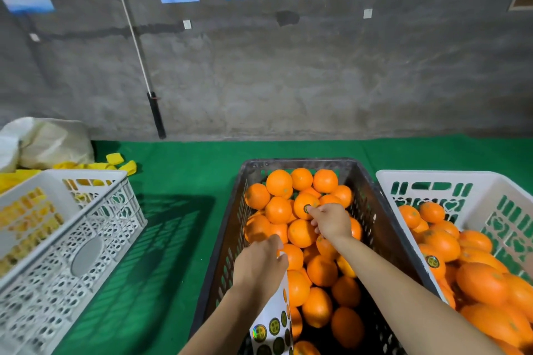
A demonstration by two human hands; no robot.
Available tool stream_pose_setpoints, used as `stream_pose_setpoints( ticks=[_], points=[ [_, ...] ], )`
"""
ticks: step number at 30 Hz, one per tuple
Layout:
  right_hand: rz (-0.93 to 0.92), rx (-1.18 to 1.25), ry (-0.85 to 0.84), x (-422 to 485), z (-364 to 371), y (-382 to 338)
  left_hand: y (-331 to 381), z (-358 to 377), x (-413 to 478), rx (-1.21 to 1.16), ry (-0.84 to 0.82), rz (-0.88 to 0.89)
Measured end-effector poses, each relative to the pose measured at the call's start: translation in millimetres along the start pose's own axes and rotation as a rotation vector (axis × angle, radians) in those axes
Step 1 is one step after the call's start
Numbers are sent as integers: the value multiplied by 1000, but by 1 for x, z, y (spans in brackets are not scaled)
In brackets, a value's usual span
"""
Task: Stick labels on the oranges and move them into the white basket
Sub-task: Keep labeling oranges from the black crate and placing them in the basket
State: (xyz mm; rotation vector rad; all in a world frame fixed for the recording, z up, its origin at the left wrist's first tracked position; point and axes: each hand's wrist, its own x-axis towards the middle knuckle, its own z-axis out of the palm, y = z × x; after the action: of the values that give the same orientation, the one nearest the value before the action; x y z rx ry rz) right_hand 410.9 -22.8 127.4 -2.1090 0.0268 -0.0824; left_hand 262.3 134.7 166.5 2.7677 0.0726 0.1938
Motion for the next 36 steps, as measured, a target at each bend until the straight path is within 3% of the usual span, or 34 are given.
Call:
stream_pose_setpoints(
  ticks=[10, 13, 16, 22, 26, 29, 36],
  points=[
    [-187, -414, 265, 1, -1, 3, 1, 1, 2, 33, -85, -24],
    [-164, -428, 165, 3, -3, 3, 1, 2, 4, 58, -57, -6],
    [-183, -662, 21, 4, 1, 8, 0, 3, 5, 52, -36, 7],
    [-111, -726, -62, 9, 5, 6, -4, 7, 5, 45, -46, 53],
    [-176, -686, -31, 12, 4, 5, -1, 4, 4, 72, -38, 72],
    [-165, -437, 74, 5, 3, -8, 1, -3, 8, 121, 2, 63],
    [379, 1026, 147, -21, -58, -66, 3, -12, 4, 27, 219, -25]
  ],
)
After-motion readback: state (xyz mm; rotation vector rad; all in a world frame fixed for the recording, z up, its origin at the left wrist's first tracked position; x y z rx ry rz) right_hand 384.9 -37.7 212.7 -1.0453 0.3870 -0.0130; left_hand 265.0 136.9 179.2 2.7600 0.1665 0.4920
